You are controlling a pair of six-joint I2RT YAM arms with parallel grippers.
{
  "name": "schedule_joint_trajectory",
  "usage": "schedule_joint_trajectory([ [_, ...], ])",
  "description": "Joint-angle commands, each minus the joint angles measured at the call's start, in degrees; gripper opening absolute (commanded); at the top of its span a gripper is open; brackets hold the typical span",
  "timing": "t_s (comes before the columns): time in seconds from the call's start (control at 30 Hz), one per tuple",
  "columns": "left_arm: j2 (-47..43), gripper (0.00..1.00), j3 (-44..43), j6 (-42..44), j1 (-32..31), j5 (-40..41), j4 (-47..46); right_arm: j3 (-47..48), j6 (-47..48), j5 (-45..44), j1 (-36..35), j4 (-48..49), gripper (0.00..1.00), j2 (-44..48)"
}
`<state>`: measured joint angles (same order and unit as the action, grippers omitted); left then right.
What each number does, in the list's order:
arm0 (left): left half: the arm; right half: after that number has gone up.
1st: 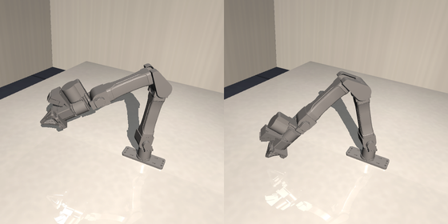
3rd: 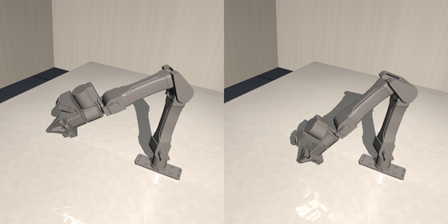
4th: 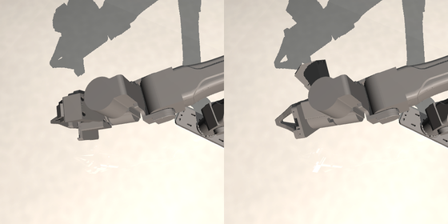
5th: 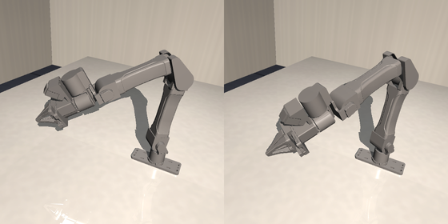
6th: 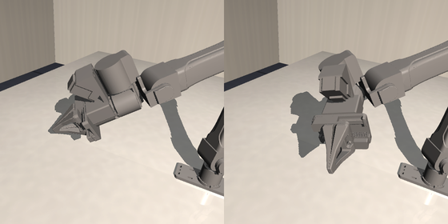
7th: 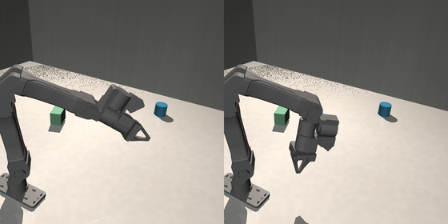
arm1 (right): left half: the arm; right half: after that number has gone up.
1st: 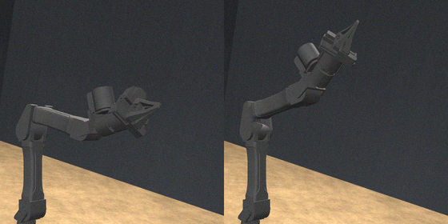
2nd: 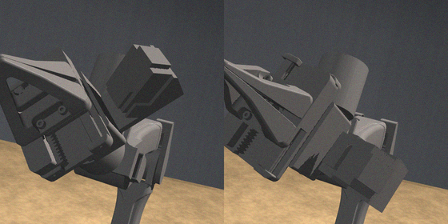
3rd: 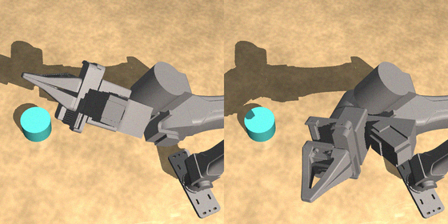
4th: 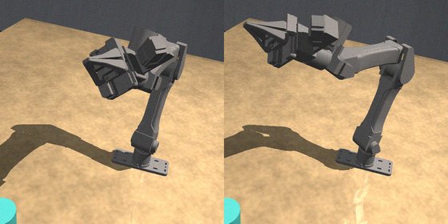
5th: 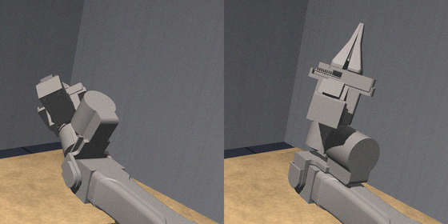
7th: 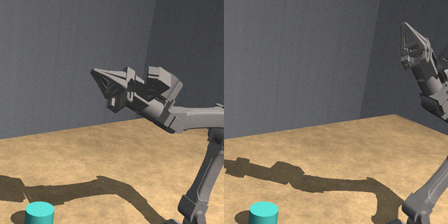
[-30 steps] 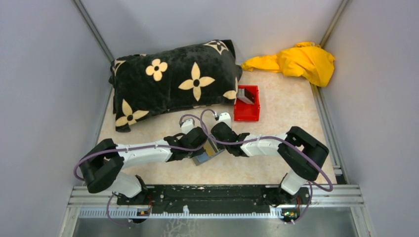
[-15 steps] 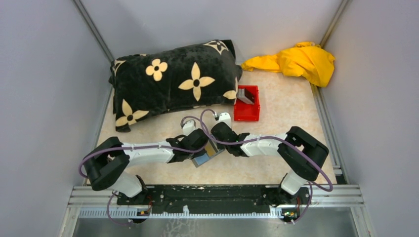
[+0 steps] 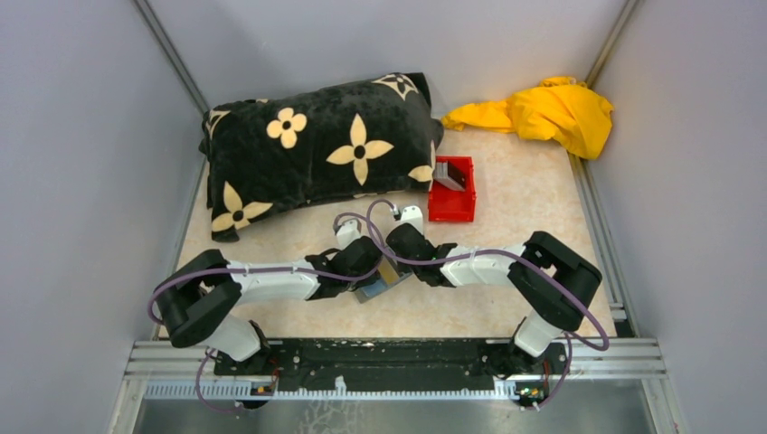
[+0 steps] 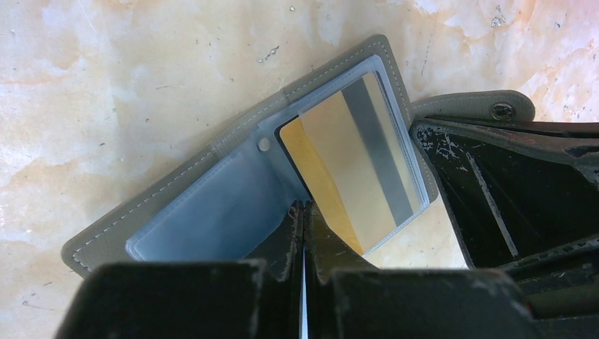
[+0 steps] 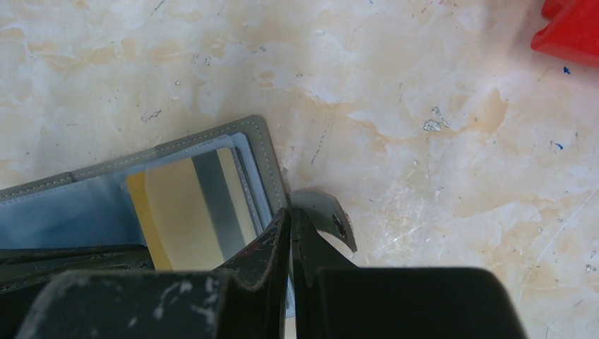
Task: Put the credit cards into the card holder
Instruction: Insert the credit card into the card holder, then close the card holder at the center of the board.
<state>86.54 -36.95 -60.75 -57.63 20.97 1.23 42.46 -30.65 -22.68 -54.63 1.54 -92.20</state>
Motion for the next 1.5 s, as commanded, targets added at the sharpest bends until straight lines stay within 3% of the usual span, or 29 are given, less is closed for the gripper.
schedule_joint_trajectory([
  [0.0,3.2,0.0,-0.6,0.5,-0.4,-1.7,-2.1,-0.3,-0.6,3.4,-1.1,-2.3,0.04,-2.0],
  [0.4,5.6,0.0,-3.0,0.8,-0.4,-1.9,-3.1,-0.9,-1.0,4.2,-1.1,-1.8,0.04,-3.4],
  [0.57,2.7,0.01,-2.4,-1.0,-0.4,1.1,1.3,-0.9,-1.1,3.7,-1.1,-2.0,0.04,-3.7],
  [1.1,-20.1,0.21,6.4,-8.6,-0.3,10.9,13.2,-0.1,-0.8,3.2,-1.1,-2.4,0.05,-2.9],
  [1.33,-26.6,0.42,11.9,-12.6,-0.3,8.5,15.4,0.1,-0.5,3.7,-1.1,-2.7,0.14,0.0],
  [1.47,-29.5,0.51,15.9,-13.5,-0.3,6.7,11.9,0.2,-0.3,3.9,-1.1,-2.9,0.18,0.4],
])
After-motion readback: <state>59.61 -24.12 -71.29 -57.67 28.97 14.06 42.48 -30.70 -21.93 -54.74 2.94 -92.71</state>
